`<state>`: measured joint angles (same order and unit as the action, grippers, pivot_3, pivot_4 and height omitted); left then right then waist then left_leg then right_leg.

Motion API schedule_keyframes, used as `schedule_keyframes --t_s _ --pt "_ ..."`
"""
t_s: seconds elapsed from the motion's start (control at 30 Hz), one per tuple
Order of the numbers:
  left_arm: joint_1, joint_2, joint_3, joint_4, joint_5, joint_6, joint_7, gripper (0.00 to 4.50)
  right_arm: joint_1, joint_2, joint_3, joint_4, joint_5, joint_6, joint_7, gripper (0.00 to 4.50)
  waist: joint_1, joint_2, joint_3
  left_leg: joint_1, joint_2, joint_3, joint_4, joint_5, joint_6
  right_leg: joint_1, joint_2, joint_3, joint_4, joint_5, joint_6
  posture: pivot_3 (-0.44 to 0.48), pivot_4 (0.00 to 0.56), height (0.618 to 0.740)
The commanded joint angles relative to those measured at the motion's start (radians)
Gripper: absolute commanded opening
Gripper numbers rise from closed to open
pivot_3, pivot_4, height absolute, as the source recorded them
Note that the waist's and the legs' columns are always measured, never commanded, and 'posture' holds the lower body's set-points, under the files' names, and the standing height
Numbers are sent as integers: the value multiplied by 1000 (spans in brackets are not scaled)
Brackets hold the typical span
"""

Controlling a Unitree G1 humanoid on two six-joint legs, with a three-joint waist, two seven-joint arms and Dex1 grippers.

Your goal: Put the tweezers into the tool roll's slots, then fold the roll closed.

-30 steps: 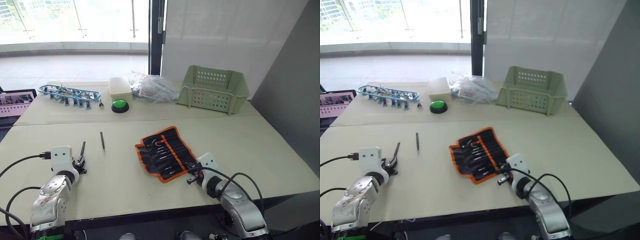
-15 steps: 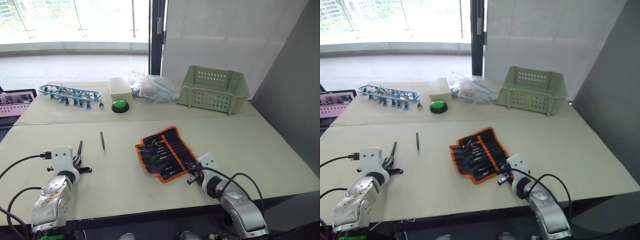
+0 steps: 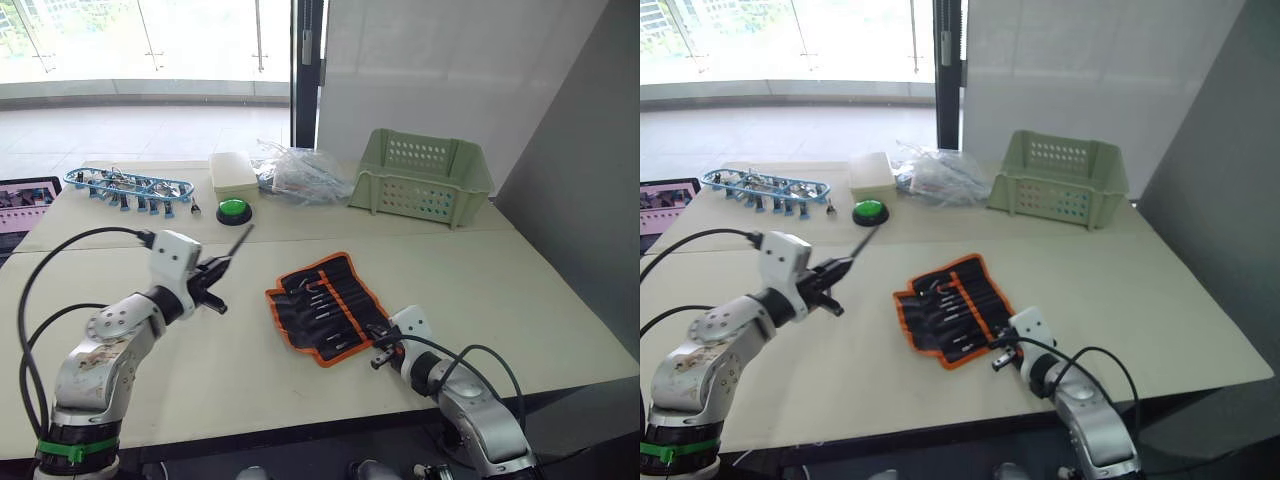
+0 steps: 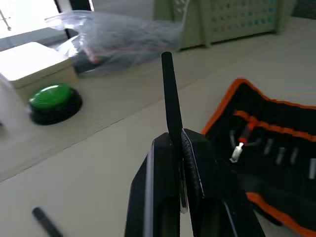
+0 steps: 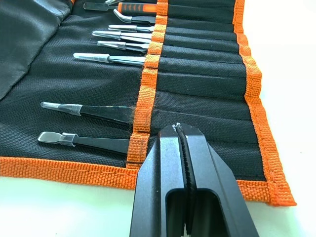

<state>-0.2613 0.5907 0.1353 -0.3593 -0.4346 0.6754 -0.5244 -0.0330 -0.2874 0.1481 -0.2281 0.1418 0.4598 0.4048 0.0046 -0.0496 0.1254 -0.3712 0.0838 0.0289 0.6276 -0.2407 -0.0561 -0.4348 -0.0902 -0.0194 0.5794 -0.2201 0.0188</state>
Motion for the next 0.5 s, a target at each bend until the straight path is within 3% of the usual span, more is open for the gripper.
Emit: schedule_keyframes --t_s 0.03,0.2,0.5 --pt "-65 13 -108 -58 -54 114 -66 23 47 -12 11 105 -31 85 -25 0 -3 -1 0 0 0 0 0 0 0 1 1 1 0 0 0 0 150 721" --pt "-151 80 -295 -85 -40 256 -148 23 59 -10 5 89 -32 88 -36 0 -7 -2 1 -1 -1 0 0 0 1 1 4 6 1 1 1 0 150 721" --pt "-294 148 -461 -58 22 319 -211 23 83 3 1 65 -33 92 -60 0 -6 -2 3 -2 -2 -1 0 2 3 0 5 8 1 1 1 0 150 721"
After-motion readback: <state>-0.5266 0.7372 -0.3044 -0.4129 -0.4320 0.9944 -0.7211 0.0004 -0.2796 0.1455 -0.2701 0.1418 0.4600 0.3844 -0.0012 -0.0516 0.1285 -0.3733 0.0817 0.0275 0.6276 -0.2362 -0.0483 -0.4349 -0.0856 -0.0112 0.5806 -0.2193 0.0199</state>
